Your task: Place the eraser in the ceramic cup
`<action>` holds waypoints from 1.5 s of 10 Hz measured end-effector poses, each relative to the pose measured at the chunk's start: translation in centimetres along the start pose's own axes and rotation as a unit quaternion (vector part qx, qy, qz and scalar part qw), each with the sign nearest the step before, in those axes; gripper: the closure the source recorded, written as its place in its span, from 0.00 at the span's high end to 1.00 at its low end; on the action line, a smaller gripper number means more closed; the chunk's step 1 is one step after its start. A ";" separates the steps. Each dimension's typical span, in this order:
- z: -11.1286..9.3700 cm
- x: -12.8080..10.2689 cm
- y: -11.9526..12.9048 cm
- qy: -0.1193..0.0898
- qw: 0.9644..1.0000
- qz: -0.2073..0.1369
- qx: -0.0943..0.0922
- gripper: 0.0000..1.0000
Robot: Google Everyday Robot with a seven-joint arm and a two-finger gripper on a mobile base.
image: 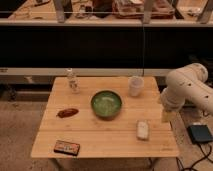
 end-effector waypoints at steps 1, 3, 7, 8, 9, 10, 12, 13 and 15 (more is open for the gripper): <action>0.0 0.0 0.0 0.000 1.000 0.000 0.000 0.65; 0.0 0.0 0.0 0.000 1.000 0.000 0.000 0.65; -0.1 -0.7 0.3 -0.018 1.000 0.004 0.004 0.65; -0.5 -1.8 0.9 -0.047 0.999 0.009 0.010 0.65; -1.2 -3.8 1.9 -0.090 0.996 0.015 0.020 0.65; -2.7 -6.4 3.5 -0.144 0.989 0.022 0.040 0.65; -4.4 -9.0 4.9 -0.192 0.979 0.028 0.060 0.65; -4.9 -9.7 5.3 -0.204 0.976 0.030 0.065 0.65; -4.9 -10.0 5.2 -0.205 0.976 0.028 0.065 0.65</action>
